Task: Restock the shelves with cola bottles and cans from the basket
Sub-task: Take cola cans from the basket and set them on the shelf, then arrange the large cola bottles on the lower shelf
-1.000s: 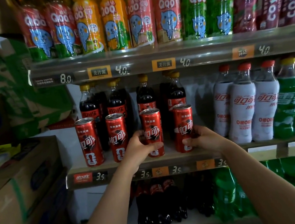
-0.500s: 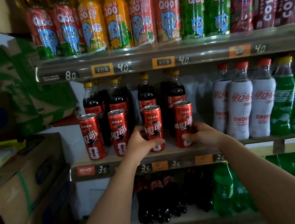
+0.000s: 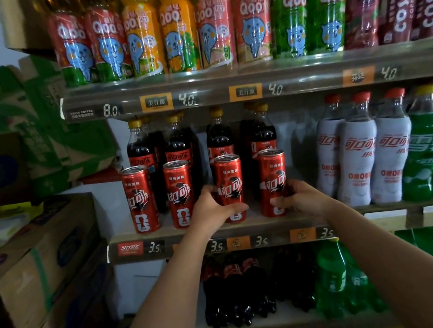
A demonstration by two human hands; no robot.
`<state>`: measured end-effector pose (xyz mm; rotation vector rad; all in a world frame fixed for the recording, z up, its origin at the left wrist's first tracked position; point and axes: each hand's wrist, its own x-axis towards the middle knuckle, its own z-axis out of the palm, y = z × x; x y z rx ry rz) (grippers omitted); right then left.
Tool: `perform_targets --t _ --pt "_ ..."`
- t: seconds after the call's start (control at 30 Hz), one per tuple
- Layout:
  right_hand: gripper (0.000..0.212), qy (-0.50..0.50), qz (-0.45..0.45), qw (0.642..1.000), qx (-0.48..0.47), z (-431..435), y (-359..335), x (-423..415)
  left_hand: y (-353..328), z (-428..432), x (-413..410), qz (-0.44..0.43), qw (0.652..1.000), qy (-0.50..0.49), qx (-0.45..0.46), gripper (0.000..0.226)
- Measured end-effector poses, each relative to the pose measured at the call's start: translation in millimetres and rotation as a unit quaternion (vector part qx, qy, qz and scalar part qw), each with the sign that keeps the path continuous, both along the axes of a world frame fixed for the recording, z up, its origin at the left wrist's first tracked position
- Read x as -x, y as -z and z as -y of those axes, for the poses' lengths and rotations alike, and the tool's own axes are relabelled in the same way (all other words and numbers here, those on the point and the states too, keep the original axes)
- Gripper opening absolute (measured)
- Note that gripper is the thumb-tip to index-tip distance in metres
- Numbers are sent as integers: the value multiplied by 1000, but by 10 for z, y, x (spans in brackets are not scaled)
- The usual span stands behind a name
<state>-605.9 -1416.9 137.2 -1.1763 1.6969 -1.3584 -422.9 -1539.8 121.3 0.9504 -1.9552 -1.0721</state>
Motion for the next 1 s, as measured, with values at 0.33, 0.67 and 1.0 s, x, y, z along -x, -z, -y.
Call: perform_targets --t 0.33,0.67,1.0 --pt "118 32 23 996 76 1 70 -1 -38 -109 -42 2 999 -15 44 89" --pt "95 156 -151 962 165 45 381 -60 279 -278 -395 -104 976 -87 168 77" --pt "37 240 -197 900 305 -344 764 -877 796 -437 -891 -120 958 -77 248 21"
